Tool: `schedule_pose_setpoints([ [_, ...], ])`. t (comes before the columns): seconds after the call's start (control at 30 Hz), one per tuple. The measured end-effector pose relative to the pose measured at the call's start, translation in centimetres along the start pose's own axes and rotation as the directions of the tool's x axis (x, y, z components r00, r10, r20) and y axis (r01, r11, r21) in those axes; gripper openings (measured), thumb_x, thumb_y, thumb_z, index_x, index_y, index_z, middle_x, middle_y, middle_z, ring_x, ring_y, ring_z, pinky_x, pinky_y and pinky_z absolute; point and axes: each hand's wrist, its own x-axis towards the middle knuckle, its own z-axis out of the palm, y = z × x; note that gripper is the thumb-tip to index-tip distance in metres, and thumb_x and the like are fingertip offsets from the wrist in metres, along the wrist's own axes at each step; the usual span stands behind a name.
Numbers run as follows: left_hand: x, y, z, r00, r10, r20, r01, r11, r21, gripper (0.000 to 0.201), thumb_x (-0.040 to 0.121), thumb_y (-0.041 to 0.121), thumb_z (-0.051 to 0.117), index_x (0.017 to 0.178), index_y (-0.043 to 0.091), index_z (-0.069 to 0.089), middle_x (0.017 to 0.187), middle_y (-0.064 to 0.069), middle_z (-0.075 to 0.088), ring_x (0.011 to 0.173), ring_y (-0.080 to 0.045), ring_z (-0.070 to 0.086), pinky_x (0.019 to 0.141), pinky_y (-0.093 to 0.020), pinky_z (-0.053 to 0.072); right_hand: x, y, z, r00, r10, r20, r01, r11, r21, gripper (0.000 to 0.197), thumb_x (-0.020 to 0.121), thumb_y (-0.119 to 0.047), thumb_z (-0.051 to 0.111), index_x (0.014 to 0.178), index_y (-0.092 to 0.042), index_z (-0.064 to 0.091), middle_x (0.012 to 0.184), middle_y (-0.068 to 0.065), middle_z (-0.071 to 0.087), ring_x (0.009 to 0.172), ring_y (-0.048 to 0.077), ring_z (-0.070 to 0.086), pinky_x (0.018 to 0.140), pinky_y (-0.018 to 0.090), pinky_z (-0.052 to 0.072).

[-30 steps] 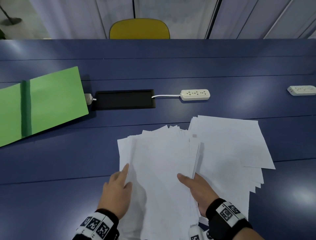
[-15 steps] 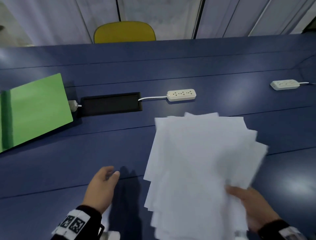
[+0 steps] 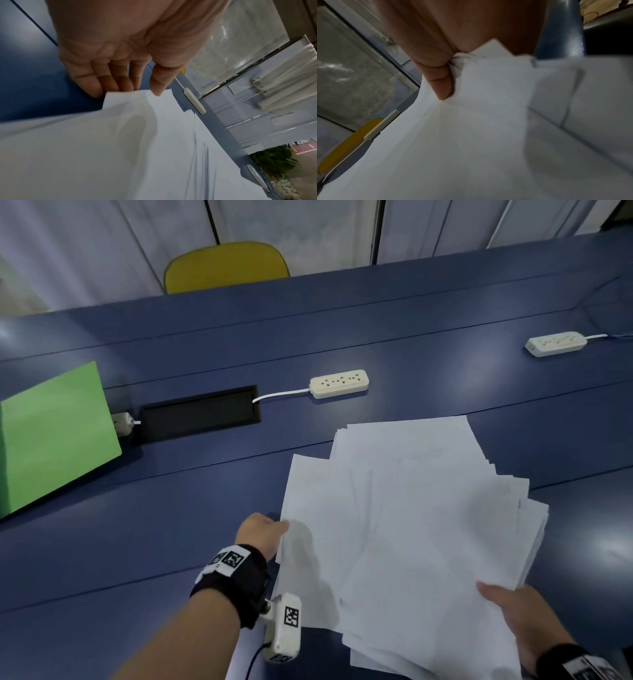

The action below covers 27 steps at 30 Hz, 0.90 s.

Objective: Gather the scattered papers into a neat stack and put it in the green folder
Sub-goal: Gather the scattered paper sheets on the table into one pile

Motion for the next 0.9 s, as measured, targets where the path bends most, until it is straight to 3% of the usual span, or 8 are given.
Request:
schedule_pose_setpoints([
  [0.07, -0.4, 0.4, 0.8, 0.999, 0.011, -0.044, -0.008, 0.998, 0.066, 0.028, 0.08, 0.027, 0.071, 0.069, 0.01, 0.053, 0.07, -0.011, 0.058, 0.069, -0.03, 0.058, 0.067, -0.037, 0.051, 0.2, 0.1, 0.0, 1.0, 0.006, -0.001, -0.006, 1.0, -0.006, 0.016, 0.089, 0.0, 0.067, 0.104, 0.008, 0.069, 0.091, 0.024, 0.077, 0.09, 0.042, 0.072, 0.09, 0.057, 0.054],
  [0.13, -0.7, 0.4, 1.6, 0.997, 0.029, -0.074, -0.021, 0.995, 0.101, 0.02, 0.085, 0.023, 0.067, 0.076, 0.012, 0.053, 0.075, -0.006, 0.06, 0.075, -0.03, 0.061, 0.065, -0.033, 0.049, 0.5, 0.5, -0.1, 1.0, 0.008, 0.007, -0.008, 1.0, 0.012, 0.02, 0.088, -0.004, 0.07, 0.107, 0.005, 0.07, 0.102, 0.025, 0.075, 0.096, 0.042, 0.072, 0.098, 0.065, 0.049],
  [0.2, -0.9, 0.4, 2.2, 0.997, 0.061, -0.055, -0.053, 0.99, 0.132, 0.014, 0.087, 0.018, 0.064, 0.079, 0.009, 0.056, 0.077, -0.005, 0.061, 0.075, -0.028, 0.06, 0.061, -0.029, 0.043, 0.7, 0.7, -0.1, 1.0, 0.006, 0.015, -0.005, 1.0, -0.004, 0.022, 0.088, -0.005, 0.071, 0.108, 0.003, 0.07, 0.106, 0.022, 0.076, 0.099, 0.04, 0.072, 0.1, 0.065, 0.047],
  [0.4, -1.8, -0.5, 0.7, 0.983, 0.156, -0.097, -0.138, 0.976, 0.166, 0.012, 0.095, 0.013, 0.053, 0.093, 0.006, 0.062, 0.09, -0.009, 0.067, 0.087, -0.031, 0.061, 0.075, -0.032, 0.045, 0.3, 0.7, -0.2, 1.0, -0.028, -0.007, 0.028, 1.0, 0.003, 0.013, 0.089, 0.002, 0.067, 0.101, 0.003, 0.072, 0.1, 0.023, 0.076, 0.096, 0.04, 0.071, 0.1, 0.062, 0.048],
  [0.57, -3.4, -1.5, -7.0, 0.916, 0.243, -0.32, -0.194, 0.965, 0.177, 0.007, 0.096, 0.015, 0.058, 0.093, 0.008, 0.058, 0.096, -0.006, 0.062, 0.092, -0.025, 0.055, 0.082, -0.031, 0.037, -0.3, 0.4, 0.2, 0.999, -0.015, -0.052, 0.014, 1.0, -0.016, 0.019, 0.089, -0.003, 0.069, 0.107, 0.004, 0.069, 0.106, 0.023, 0.073, 0.099, 0.04, 0.069, 0.103, 0.062, 0.047],
  [0.77, -3.2, -5.4, -18.9, 0.876, 0.138, -0.461, -0.188, 0.98, -0.062, 0.019, 0.087, 0.03, 0.064, 0.083, 0.012, 0.061, 0.078, -0.016, 0.068, 0.07, -0.03, 0.063, 0.073, -0.048, 0.055, -2.9, -2.3, 1.2, 0.999, -0.008, -0.039, 0.008, 1.0, 0.0, 0.015, 0.082, -0.006, 0.076, 0.093, -0.001, 0.067, 0.08, 0.013, 0.075, 0.082, 0.027, 0.063, 0.088, 0.044, 0.047],
  [0.83, -3.1, -6.6, -22.2, 0.849, 0.095, -0.52, -0.212, 0.962, -0.17, 0.019, 0.084, 0.031, 0.064, 0.082, 0.013, 0.061, 0.075, -0.017, 0.065, 0.066, -0.025, 0.059, 0.068, -0.047, 0.054, -3.8, -3.3, 2.2, 0.999, 0.008, -0.044, -0.007, 0.999, 0.039, 0.029, 0.08, -0.007, 0.077, 0.105, 0.004, 0.067, 0.073, 0.009, 0.075, 0.086, 0.03, 0.061, 0.09, 0.045, 0.046],
  [0.9, -3.0, -7.4, -24.5, 0.841, 0.045, -0.539, -0.247, 0.918, -0.309, 0.019, 0.084, 0.029, 0.063, 0.077, 0.012, 0.059, 0.067, -0.014, 0.058, 0.059, -0.023, 0.054, 0.061, -0.045, 0.049, -4.8, -4.3, 4.1, 1.0, 0.008, -0.022, -0.006, 0.997, 0.075, 0.047, 0.08, -0.005, 0.077, 0.123, 0.007, 0.062, 0.093, 0.014, 0.07, 0.095, 0.033, 0.058, 0.098, 0.047, 0.042],
])
